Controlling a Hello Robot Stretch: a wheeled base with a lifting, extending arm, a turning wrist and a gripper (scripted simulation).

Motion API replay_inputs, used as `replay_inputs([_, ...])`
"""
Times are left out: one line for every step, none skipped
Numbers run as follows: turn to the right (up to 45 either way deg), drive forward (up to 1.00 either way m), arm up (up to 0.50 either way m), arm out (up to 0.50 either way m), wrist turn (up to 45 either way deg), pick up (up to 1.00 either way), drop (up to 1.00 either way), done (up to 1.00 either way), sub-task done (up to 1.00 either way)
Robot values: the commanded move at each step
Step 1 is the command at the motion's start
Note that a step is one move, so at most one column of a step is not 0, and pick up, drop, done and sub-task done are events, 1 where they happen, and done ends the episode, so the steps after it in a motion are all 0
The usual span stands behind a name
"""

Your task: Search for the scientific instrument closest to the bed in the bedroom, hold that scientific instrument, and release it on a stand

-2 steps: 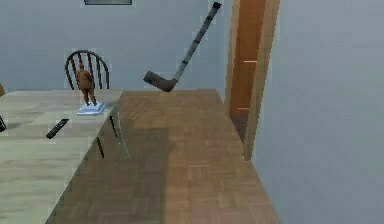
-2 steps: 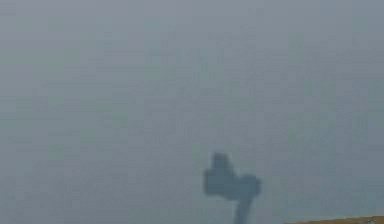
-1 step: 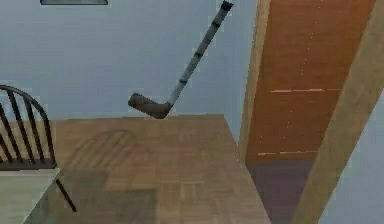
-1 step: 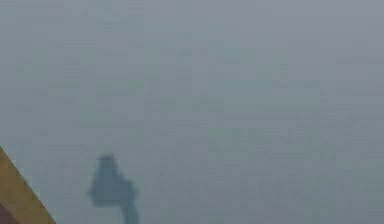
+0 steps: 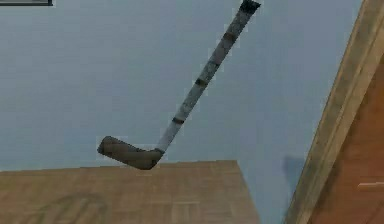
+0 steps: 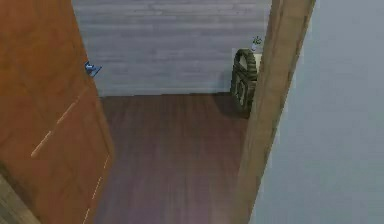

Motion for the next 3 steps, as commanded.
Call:
replay_inputs([-27.0,0.00,0.00,0.00,0.0,0.00,0.00,0.00,0.00])
replay_inputs([0.0,0.10,0.00,0.00,0.0,0.00,0.00,0.00,0.00])
replay_inputs([-27.0,0.00,0.00,0.00,0.0,0.00,0.00,0.00,0.00])
